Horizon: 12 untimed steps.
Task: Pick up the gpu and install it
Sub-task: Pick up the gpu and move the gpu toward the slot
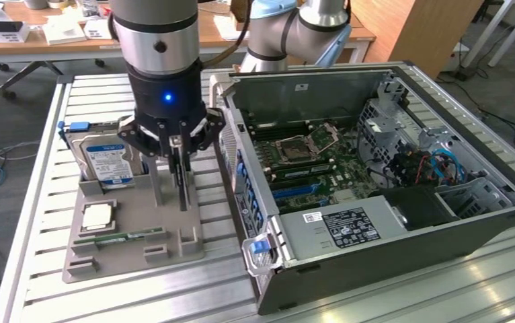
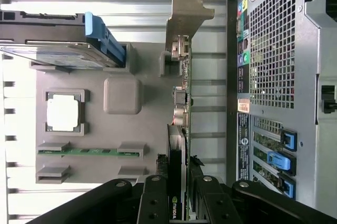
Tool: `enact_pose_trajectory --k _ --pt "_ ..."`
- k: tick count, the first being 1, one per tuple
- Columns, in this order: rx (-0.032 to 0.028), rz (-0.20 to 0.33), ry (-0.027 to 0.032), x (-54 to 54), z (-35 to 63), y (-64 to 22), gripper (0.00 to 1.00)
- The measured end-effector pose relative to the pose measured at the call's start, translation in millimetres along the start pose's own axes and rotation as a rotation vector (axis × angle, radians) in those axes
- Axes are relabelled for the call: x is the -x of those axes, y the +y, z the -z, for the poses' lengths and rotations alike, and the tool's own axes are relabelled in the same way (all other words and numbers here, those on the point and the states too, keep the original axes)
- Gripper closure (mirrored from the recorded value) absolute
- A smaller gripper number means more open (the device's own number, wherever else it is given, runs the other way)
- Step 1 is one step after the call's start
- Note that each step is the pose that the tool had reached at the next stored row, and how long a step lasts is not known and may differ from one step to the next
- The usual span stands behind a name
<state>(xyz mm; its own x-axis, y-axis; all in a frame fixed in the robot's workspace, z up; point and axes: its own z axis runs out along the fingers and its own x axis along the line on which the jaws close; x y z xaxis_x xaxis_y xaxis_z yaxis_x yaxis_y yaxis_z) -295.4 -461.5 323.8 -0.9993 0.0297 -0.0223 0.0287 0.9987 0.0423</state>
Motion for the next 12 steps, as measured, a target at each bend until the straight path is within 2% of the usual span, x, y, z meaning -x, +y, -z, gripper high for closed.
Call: enact_pose_trajectory --k 12 --pt "0.0000 0.000 0.0000 0.4 17.3 0.7 0.74"
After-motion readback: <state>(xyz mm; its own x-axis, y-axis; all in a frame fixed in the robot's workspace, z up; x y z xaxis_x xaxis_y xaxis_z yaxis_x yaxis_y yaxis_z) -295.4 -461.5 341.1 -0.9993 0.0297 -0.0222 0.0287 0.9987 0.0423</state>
